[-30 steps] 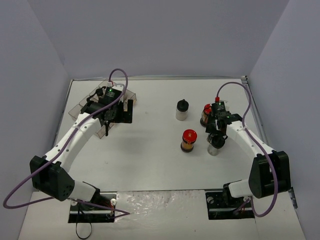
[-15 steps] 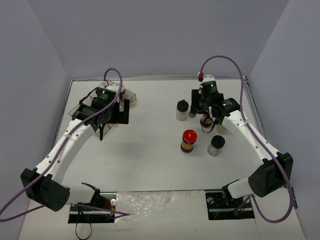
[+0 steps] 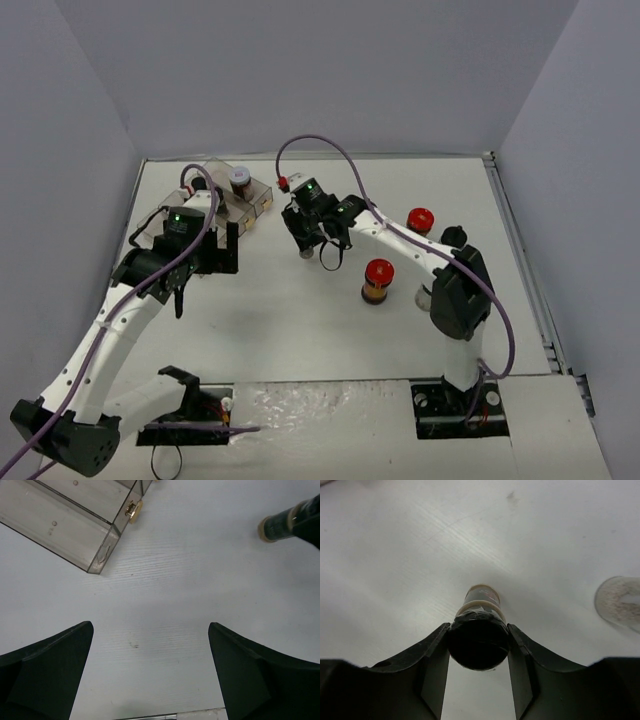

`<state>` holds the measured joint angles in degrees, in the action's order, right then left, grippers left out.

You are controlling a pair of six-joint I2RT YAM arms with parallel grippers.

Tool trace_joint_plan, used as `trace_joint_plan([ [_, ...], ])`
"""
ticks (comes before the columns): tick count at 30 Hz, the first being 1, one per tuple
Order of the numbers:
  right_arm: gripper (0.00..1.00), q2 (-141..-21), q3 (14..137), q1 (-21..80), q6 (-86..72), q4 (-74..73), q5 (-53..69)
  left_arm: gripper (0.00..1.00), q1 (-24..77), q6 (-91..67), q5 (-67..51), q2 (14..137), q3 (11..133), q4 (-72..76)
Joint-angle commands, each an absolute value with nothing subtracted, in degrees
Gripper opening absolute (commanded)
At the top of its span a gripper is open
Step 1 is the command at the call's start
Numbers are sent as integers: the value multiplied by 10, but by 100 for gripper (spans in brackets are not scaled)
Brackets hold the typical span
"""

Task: Organize the condiment bottles

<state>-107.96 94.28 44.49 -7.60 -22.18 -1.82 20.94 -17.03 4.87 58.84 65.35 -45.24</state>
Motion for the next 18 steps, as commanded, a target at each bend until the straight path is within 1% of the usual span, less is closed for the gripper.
trace_joint_plan([
  [1, 0, -1102, 954, 470, -47, -168, -6, 97, 206, -179, 15, 552, 640, -427],
  [6, 1, -1111, 918, 484, -44, -130, -6, 97, 206, -183, -14, 535, 623, -409],
  [9, 7, -1110, 901, 486, -45, -122, -6, 97, 205, -179, -23, 541, 624, -404],
  [15, 33, -1103, 874, 486, -52, -118, -6, 97, 206, -176, -45, 561, 633, -392],
  [17, 41, -1098, 869, 487, -54, -117, -6, 97, 207, -176, -52, 571, 636, -386],
  [18, 46, -1094, 868, 486, -53, -117, -6, 97, 206, -176, -55, 574, 637, -384],
])
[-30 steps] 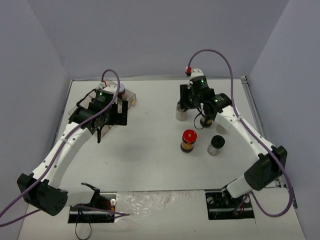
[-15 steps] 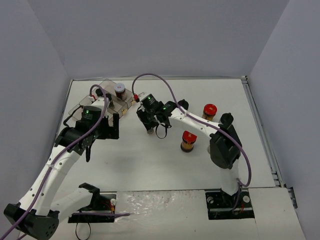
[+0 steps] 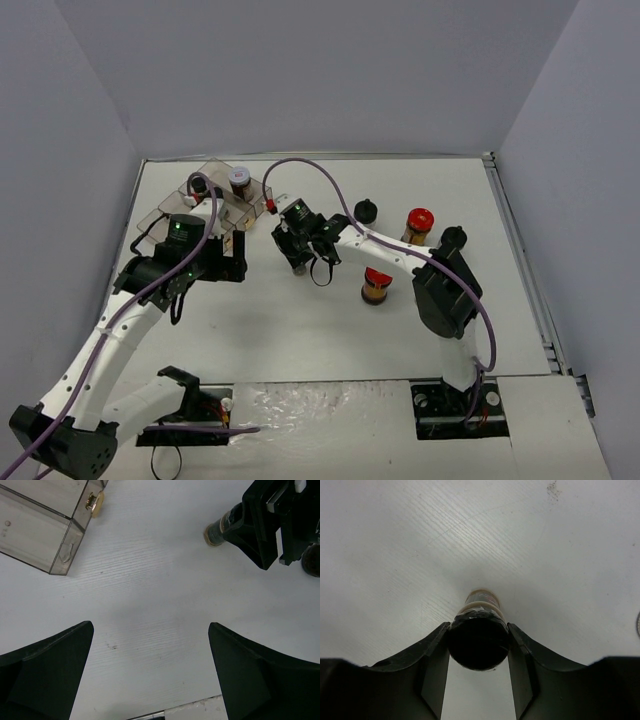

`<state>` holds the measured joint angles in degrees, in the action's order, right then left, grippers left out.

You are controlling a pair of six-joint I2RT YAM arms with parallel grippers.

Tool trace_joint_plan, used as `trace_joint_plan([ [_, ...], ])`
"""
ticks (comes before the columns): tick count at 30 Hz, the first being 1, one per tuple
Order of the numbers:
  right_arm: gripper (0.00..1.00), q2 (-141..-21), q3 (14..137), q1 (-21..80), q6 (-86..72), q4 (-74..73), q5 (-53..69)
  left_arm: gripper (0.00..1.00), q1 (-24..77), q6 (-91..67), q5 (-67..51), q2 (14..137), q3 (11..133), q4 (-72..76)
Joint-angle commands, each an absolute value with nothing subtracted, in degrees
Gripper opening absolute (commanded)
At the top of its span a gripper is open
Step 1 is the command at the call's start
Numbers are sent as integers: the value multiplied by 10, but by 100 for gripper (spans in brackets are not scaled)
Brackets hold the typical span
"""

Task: Organize the condiment bottles

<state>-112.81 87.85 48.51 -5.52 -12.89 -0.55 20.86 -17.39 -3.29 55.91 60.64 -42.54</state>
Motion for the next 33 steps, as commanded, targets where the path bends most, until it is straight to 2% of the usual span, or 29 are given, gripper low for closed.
trace_joint_plan([
  [1, 53, -1089, 866, 486, -53, -118, -3, 97, 206, -176, -59, 577, 639, -382],
  [3, 71, -1077, 864, 486, -54, -118, 11, 97, 207, -175, -67, 583, 644, -378],
  [4, 77, -1065, 863, 486, -57, -118, 13, 97, 207, -173, -69, 586, 649, -378],
  [9, 96, -979, 845, 486, -70, -119, 2, 97, 206, -158, -79, 614, 688, -377],
  [13, 100, -898, 812, 480, -80, -124, -31, 97, 206, -142, -105, 645, 709, -364],
  [18, 100, -756, 730, 454, -114, -127, -104, 97, 213, -132, -175, 732, 742, -336],
  [27, 100, -582, 614, 363, -172, -127, -162, 97, 284, -102, -156, 887, 832, -330],
  [33, 100, -532, 590, 356, -175, -131, -176, 97, 313, -89, -140, 972, 868, -331],
])
